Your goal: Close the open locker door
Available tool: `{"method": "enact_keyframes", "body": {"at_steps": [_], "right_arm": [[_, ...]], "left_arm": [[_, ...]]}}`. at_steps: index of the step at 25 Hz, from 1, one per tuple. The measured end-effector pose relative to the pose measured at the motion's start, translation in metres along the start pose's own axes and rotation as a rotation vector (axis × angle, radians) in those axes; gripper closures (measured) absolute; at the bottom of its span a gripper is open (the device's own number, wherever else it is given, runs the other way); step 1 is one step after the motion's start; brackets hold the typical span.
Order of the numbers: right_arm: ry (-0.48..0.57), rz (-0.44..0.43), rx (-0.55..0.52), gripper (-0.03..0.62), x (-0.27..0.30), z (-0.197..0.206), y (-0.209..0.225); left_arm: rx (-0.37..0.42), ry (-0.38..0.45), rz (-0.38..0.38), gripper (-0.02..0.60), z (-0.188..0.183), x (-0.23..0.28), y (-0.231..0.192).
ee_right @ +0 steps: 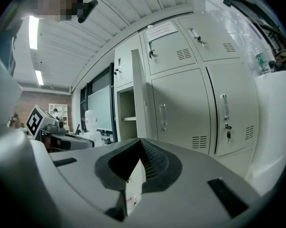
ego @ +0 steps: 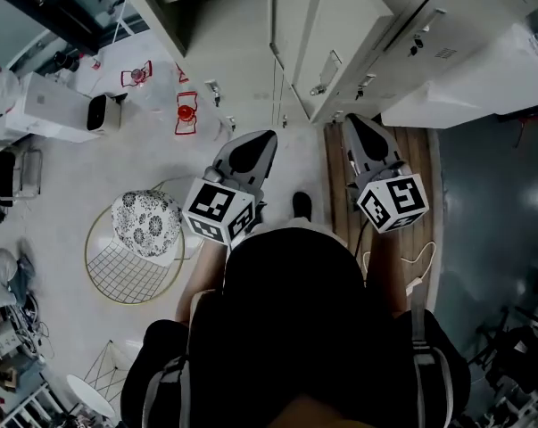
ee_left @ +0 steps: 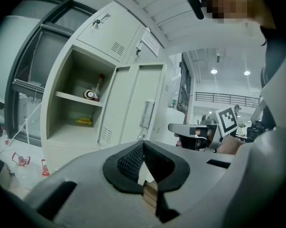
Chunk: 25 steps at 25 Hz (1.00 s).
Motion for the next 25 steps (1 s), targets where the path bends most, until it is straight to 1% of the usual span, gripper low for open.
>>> {"method": "enact_keyframes", "body": {"at_steps": [15, 25], "right_arm": [[-0.014, -0.215, -0.026, 0.586, 0.017, -0.004, 0.027], [-0.011, -0.358, -0.04, 0.519, 0.03, -0.006, 0.028]], "left_arm": [[-0.016, 0.014, -0.149, 0.565, 0.004, 0.03, 0.022], [-0.034, 0.022, -0.259, 0.565, 0.013, 0.029, 0.023]]}}
Point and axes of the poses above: the fingertips, and each gripper's own axes: x forward along the fingers, y to its right, z out of its underside, the point moved 2 cm from there along -x, backward along the fingers, and after that the axes turned 1 degree about x, right-handed, at the moved point
